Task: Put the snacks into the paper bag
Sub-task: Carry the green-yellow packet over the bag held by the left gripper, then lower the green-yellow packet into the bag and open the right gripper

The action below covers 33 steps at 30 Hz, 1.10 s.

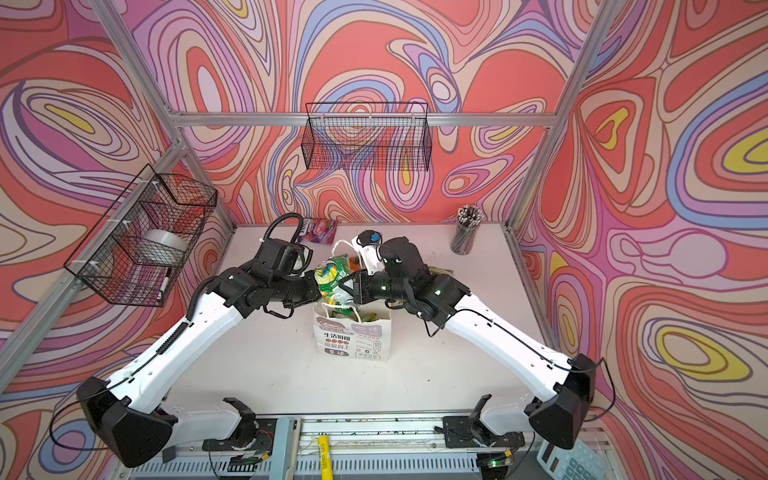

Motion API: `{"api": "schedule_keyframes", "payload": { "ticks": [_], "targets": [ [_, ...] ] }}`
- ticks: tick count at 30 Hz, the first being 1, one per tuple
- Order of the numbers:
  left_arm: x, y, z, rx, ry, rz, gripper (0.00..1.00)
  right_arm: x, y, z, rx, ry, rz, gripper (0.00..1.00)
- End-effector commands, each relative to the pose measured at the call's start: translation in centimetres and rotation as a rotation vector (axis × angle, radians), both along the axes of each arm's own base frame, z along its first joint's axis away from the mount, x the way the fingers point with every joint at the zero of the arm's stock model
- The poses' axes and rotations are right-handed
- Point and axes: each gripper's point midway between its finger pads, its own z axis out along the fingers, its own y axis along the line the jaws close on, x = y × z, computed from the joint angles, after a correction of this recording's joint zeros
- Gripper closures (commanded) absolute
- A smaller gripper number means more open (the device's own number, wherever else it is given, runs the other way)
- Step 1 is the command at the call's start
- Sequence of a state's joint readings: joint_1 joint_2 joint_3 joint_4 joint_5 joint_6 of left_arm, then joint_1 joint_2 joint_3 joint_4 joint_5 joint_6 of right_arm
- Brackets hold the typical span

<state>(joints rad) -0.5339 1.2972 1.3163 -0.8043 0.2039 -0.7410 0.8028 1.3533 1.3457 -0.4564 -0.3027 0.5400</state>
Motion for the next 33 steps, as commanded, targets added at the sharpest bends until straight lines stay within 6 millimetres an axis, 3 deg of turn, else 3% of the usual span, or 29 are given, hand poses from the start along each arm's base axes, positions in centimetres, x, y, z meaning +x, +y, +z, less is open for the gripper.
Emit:
{"api": "schedule_keyframes", "payload": {
  "ticks": [1,10,12,14,17,24,28,33],
  "targets": [
    [-1.0,0.2,0.9,0.002,-0.024,-0.034,1.0,1.1,-0.4,1.4,0.041,-0.046,-0.069,1.0],
    [-1.4,1.2,1.4,-0.006,-0.065,0.005,1.0,2.7,-1.8,-2.4,-0.111,0.014,-0.185,1.0],
    [-1.2,1.0,1.4,-0.018,-0.071,0.006,1.0,2.8,-2.1,-3.5,-0.129,0.036,-0.212,0.92],
    [-1.1,0.5,1.3,-0.045,-0.076,-0.001,1.0,2.7,-2.2,-4.1,-0.129,0.054,-0.23,0.73],
    [-1.0,0.3,1.2,-0.063,-0.088,0.005,1.0,2.0,-1.7,-2.9,-0.106,0.038,-0.218,0.54],
    [-0.8,0.5,1.0,-0.054,-0.079,0.031,1.0,0.3,-2.8,1.9,-0.058,-0.045,-0.214,0.35],
    [-0.8,0.7,-0.4,-0.02,-0.03,0.045,1.0,0.1,-5.2,5.1,-0.05,-0.142,-0.267,0.2],
    [-0.5,0.4,-0.4,-0.065,-0.029,0.086,1.0,0.7,-9.8,7.2,-0.104,-0.271,-0.432,0.1]
  ]
}}
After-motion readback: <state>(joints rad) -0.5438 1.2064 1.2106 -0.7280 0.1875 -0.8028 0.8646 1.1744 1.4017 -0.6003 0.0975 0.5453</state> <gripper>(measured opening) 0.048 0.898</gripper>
